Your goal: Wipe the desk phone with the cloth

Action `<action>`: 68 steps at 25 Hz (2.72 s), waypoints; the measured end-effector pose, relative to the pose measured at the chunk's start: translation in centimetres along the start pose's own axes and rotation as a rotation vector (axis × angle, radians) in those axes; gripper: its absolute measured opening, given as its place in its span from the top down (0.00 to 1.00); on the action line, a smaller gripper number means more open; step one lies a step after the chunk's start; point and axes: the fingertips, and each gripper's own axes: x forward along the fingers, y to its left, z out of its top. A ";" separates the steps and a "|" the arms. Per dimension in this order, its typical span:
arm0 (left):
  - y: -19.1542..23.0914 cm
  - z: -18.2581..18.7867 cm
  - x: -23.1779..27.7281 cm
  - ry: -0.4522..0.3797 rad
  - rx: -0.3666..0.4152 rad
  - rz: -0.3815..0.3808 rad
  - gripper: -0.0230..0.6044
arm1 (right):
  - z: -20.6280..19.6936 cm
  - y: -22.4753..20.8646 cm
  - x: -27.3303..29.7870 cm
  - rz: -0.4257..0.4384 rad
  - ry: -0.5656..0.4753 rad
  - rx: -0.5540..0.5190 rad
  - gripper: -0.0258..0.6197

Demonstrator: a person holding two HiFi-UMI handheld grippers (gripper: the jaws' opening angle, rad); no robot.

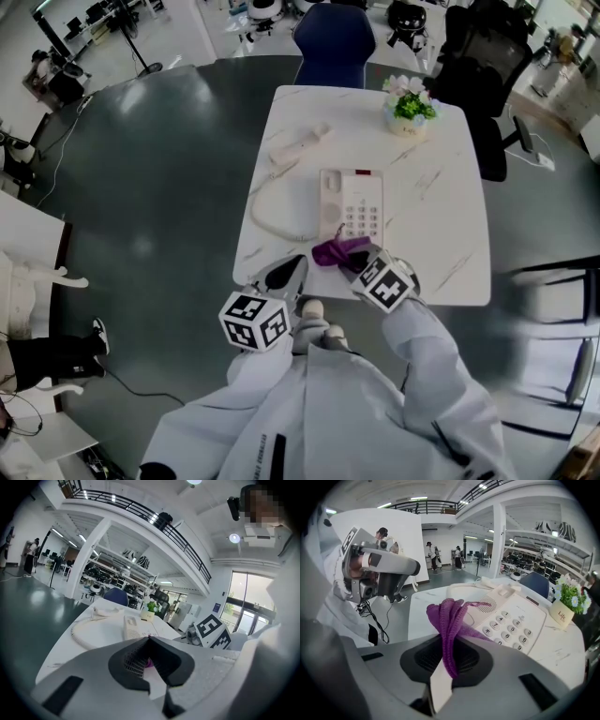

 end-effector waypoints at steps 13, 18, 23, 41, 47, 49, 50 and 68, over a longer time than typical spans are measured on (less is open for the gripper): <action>-1.2 3.0 -1.6 -0.051 0.083 -0.042 0.97 | 1.3 0.0 -4.3 0.064 -0.218 0.217 0.90; -1.8 4.7 -1.9 -0.080 0.119 -0.069 0.97 | 3.9 -0.3 -7.8 0.064 -0.415 0.310 0.90; -2.1 6.7 -2.5 -0.121 0.150 -0.081 0.97 | 6.6 -1.3 -11.9 0.009 -0.651 0.362 0.90; -0.7 13.7 -3.6 -0.275 0.258 -0.039 0.97 | 10.6 -6.2 -20.6 -0.250 -0.982 0.393 0.90; 0.3 15.4 -4.3 -0.314 0.290 -0.006 0.97 | 10.8 -7.3 -21.7 -0.310 -0.994 0.381 0.90; 0.5 15.7 -4.4 -0.314 0.301 0.002 0.97 | 10.8 -7.5 -22.0 -0.327 -0.990 0.372 0.90; 0.5 15.8 -4.5 -0.313 0.302 0.006 0.97 | 10.7 -7.6 -22.1 -0.338 -0.986 0.368 0.90; 2.1 16.1 -4.0 -0.309 0.315 0.033 0.97 | 9.4 -9.0 -21.2 -0.412 -0.920 0.339 0.90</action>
